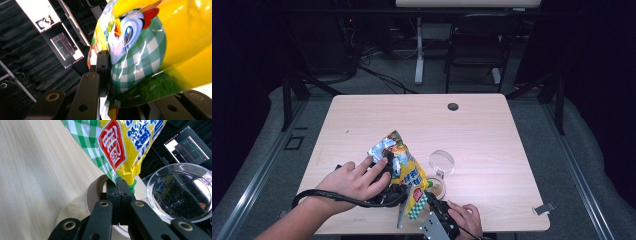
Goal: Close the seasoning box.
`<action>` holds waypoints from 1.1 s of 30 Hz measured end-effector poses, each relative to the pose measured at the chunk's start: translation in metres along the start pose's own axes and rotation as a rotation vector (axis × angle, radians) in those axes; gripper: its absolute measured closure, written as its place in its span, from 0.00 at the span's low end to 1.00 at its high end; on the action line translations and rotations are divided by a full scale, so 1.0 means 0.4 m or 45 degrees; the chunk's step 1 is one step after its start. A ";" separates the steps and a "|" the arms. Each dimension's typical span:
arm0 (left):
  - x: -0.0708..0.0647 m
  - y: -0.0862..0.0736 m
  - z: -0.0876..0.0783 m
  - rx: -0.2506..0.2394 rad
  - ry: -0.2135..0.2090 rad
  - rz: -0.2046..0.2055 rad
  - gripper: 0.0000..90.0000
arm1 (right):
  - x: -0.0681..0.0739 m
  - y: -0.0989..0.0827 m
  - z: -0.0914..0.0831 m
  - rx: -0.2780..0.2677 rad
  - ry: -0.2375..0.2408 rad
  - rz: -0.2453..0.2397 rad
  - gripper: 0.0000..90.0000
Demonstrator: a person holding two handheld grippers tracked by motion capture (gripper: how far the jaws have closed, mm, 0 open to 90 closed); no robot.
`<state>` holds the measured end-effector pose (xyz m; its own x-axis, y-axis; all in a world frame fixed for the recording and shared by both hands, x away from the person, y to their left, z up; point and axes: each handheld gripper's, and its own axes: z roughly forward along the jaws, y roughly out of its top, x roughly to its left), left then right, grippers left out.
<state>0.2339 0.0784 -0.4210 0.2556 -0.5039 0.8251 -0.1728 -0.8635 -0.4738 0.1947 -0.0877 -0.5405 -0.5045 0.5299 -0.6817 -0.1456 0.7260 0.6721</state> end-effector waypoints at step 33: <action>0.014 0.007 0.000 -0.005 -0.042 -0.018 0.87 | -0.022 -0.011 -0.006 -0.030 0.066 0.234 1.00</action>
<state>0.2350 0.0730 -0.4177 0.2894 -0.4923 0.8209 -0.1729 -0.8704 -0.4610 0.1975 -0.0965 -0.5366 -0.5672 0.6292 -0.5314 -0.0665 0.6081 0.7911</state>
